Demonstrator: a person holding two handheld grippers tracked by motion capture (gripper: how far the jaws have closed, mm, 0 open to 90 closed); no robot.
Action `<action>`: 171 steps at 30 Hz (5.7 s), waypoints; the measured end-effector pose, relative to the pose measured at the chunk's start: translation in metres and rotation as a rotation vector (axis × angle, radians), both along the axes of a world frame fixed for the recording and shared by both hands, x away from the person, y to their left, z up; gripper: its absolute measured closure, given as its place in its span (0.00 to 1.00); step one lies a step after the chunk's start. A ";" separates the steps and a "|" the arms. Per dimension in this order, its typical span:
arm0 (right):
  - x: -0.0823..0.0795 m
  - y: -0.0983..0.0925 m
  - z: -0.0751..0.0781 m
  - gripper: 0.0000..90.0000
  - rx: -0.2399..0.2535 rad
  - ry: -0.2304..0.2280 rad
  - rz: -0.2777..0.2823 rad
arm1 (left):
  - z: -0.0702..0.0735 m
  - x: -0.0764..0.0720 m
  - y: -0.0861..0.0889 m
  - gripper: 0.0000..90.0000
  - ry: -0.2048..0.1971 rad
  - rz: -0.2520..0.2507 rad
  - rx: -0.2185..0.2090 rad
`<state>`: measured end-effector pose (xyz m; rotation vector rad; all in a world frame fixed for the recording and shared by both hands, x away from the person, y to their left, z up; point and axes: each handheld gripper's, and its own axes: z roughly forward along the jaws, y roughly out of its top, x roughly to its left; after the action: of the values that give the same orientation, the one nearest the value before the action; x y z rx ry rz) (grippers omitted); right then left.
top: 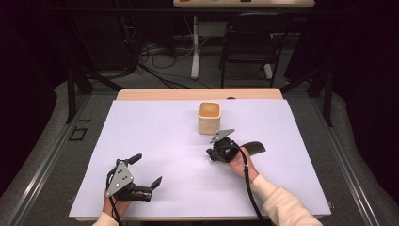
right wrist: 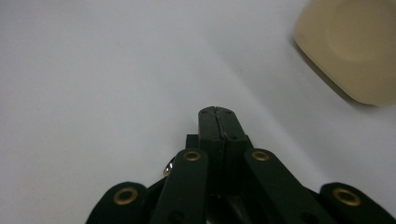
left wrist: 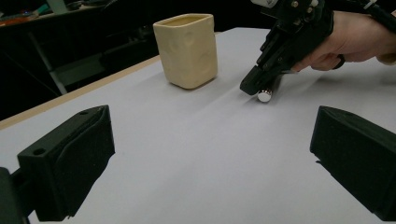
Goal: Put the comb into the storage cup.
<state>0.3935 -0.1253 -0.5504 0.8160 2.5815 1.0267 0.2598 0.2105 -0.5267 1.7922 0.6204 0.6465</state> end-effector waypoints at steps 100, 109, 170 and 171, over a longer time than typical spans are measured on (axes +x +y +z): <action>-0.034 -0.028 0.014 1.00 -0.073 0.179 0.083 | 0.001 -0.002 0.001 0.00 -0.004 -0.004 0.010; -0.037 -0.038 0.014 1.00 -0.071 0.189 0.080 | 0.001 -0.002 0.000 0.00 -0.002 -0.003 0.011; -0.035 -0.082 0.020 1.00 -0.153 0.215 -0.049 | 0.001 -0.002 0.000 0.00 -0.008 -0.002 0.012; -0.035 -0.083 0.019 1.00 -0.152 0.211 -0.056 | 0.001 -0.002 0.000 0.00 -0.008 -0.002 0.011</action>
<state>0.3585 -0.2081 -0.5309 0.9989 2.7514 0.7537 0.2577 0.2107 -0.5252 1.8000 0.6105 0.6563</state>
